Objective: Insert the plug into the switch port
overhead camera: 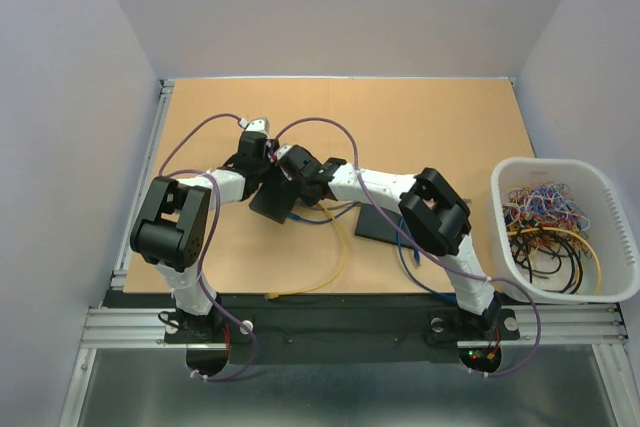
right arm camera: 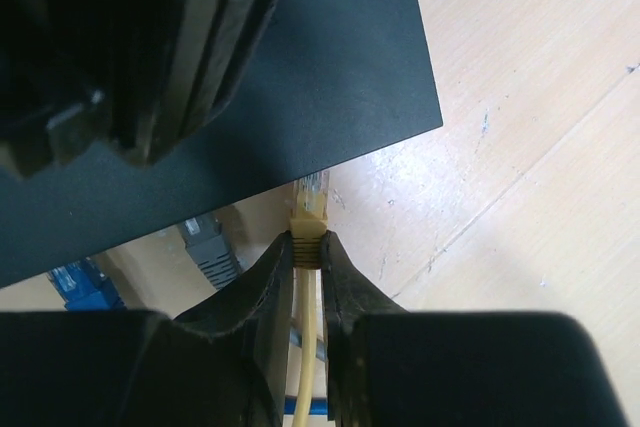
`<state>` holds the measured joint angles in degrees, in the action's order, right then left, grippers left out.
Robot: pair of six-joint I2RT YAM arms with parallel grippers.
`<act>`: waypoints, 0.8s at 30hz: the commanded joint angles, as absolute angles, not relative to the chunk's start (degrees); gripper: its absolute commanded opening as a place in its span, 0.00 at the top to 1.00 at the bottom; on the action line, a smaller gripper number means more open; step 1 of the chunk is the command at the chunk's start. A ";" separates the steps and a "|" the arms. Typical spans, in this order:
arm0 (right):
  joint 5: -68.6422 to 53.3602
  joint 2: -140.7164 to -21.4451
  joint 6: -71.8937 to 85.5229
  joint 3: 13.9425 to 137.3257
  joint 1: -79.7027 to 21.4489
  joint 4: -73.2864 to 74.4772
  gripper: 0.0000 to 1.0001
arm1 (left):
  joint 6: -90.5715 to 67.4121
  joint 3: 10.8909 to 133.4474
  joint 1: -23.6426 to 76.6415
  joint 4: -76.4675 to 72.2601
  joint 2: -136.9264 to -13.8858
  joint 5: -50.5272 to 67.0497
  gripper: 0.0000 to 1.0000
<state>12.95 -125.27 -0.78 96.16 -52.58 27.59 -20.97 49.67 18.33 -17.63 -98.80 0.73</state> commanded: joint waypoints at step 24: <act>9.58 -114.52 -7.65 81.56 -54.05 0.44 1.00 | -19.51 51.94 21.62 -17.75 -105.29 18.54 0.44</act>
